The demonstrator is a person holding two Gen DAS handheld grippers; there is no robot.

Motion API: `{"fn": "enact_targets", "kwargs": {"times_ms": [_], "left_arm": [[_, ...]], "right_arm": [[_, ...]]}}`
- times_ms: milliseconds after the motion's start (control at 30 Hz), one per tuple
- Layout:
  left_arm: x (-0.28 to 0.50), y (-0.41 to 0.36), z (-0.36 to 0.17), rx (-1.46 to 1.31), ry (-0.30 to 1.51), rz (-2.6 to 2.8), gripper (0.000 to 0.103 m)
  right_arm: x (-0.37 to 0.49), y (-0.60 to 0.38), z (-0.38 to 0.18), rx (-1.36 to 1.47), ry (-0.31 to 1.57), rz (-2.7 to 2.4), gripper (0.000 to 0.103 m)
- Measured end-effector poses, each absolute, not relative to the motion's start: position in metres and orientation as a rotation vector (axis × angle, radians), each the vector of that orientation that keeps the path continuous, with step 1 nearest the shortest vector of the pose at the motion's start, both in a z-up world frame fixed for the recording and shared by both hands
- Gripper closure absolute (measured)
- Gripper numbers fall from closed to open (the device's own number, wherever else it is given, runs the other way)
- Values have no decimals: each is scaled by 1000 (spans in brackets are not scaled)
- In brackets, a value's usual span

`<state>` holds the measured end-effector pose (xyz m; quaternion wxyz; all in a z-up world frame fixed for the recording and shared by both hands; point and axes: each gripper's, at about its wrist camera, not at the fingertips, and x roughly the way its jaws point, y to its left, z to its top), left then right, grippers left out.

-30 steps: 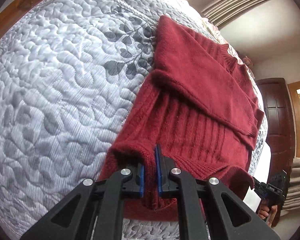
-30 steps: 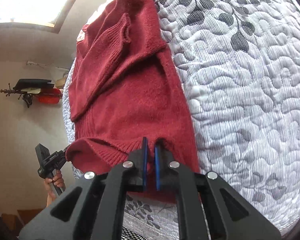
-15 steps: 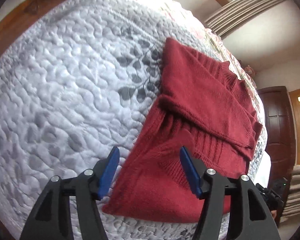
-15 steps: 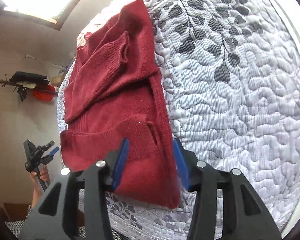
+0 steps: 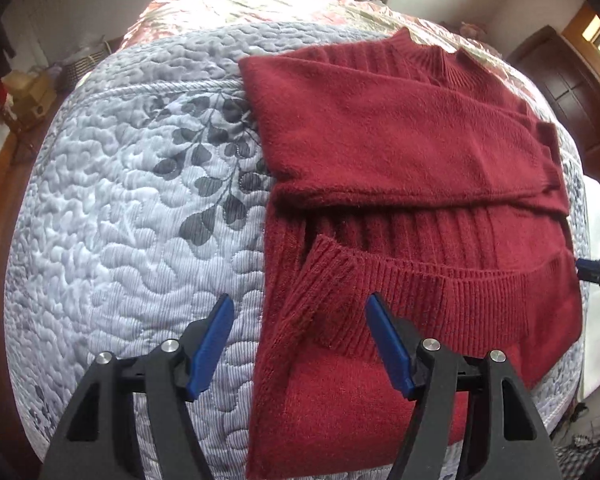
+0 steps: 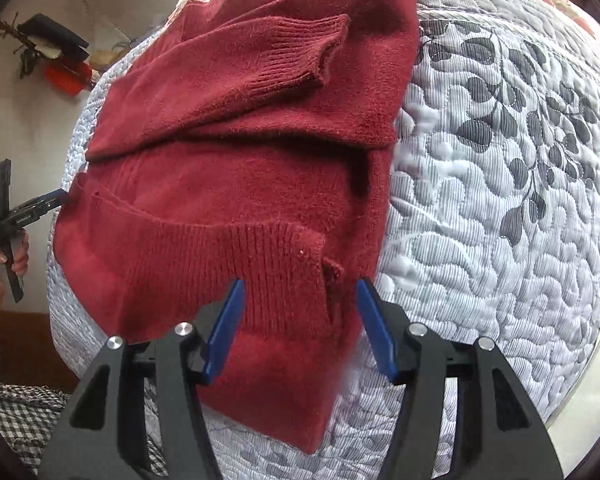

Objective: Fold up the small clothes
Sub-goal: 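Grasp the folded hem edge with the left gripper while the right gripper grasps it too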

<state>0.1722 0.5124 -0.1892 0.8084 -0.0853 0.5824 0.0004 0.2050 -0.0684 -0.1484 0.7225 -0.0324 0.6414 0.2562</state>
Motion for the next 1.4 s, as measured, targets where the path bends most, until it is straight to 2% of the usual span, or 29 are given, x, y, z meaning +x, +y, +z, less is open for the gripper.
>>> {"fn": "enact_targets", "kwargs": {"times_ms": [167, 267, 300, 433, 500, 567, 667, 767, 800, 933, 967, 1000, 1033, 1067, 1167, 1400], "left_arm": [[181, 504, -204, -164, 1280, -49, 34], [184, 498, -211, -144, 1294, -67, 39], [185, 497, -213, -144, 1300, -77, 46], [184, 493, -219, -114, 1301, -86, 66], [181, 495, -216, -126, 1287, -91, 83], [178, 497, -211, -157, 1269, -118, 94], [174, 494, -207, -172, 1250, -144, 94], [179, 484, -215, -128, 1276, -132, 92], [181, 482, -218, -122, 1287, -125, 86], [190, 476, -225, -121, 1307, -111, 79], [191, 474, -225, -122, 1310, -114, 79], [193, 473, -225, -118, 1312, -115, 80], [196, 471, -224, -111, 1310, -118, 81], [195, 469, -222, -104, 1304, -126, 87], [192, 464, -211, -102, 1273, -140, 96], [191, 479, -164, -213, 1134, -149, 96]], "right_arm": [[209, -57, -160, -88, 1436, 590, 45], [208, -42, -164, -129, 1431, 607, 53], [208, -37, -166, -146, 1431, 602, 59], [206, -23, -168, -199, 1424, 617, 95], [203, -23, -162, -217, 1405, 633, 96], [200, -22, -155, -219, 1388, 656, 96], [200, -23, -153, -166, 1391, 692, 96], [203, -21, -162, -189, 1415, 665, 86], [204, -19, -167, -198, 1426, 655, 83], [207, -16, -174, -184, 1434, 640, 73], [207, -15, -175, -192, 1434, 639, 73], [206, -15, -175, -198, 1432, 639, 79], [207, -16, -174, -205, 1426, 639, 91], [206, -14, -173, -207, 1424, 641, 97], [207, -25, -165, -141, 1409, 656, 97], [213, -44, -129, -11, 1322, 682, 97]]}}
